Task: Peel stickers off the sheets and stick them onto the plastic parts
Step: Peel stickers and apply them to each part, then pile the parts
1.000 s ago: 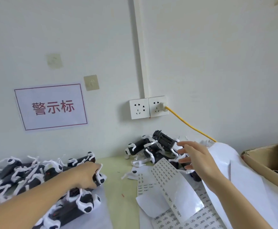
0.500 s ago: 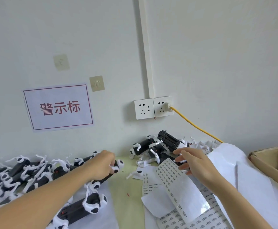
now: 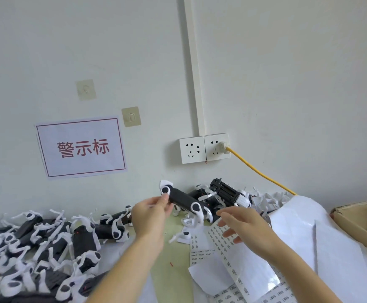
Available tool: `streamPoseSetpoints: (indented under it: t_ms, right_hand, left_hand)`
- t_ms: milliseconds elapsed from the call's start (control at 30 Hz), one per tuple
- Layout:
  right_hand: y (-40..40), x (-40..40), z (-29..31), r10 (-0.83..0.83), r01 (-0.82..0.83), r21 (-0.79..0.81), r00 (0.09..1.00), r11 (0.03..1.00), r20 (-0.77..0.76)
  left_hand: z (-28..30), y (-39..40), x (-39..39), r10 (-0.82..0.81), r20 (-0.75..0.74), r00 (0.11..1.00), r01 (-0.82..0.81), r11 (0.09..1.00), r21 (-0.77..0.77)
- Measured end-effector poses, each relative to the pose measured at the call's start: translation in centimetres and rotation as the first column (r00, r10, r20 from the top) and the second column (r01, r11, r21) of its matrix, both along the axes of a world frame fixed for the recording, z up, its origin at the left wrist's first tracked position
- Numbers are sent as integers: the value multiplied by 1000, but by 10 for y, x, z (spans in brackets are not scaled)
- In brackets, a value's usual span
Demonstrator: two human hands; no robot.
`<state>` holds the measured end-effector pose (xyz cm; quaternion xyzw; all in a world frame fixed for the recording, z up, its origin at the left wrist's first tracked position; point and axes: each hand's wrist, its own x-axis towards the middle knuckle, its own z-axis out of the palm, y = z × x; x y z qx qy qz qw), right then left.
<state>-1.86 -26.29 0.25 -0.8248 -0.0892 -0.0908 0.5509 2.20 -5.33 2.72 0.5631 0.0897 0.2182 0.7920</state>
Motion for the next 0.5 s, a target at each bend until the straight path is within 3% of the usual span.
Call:
streamPoseSetpoints:
  t_ms: [100,167,267,500]
  right_hand:
    - [13,-4,-1,110,-108,96,994,990,-16]
    - [20,-3,-3,85,-86,51,996,995,5]
    - [23,0,-7,-34,37,-37,998,999,58]
    - [29,0,-11,-45,49,-40,993,998,107]
  left_hand:
    - [-23,-20,-18,-41,-18,999,34,954,-298]
    - [-34,-25,-25,-60,-36,998,41,920,-391]
    - [-39,-24,-30,-122,-30,992,100,912,-399]
    - [-36,-6,-29,-125,-69,990,94,936,-339]
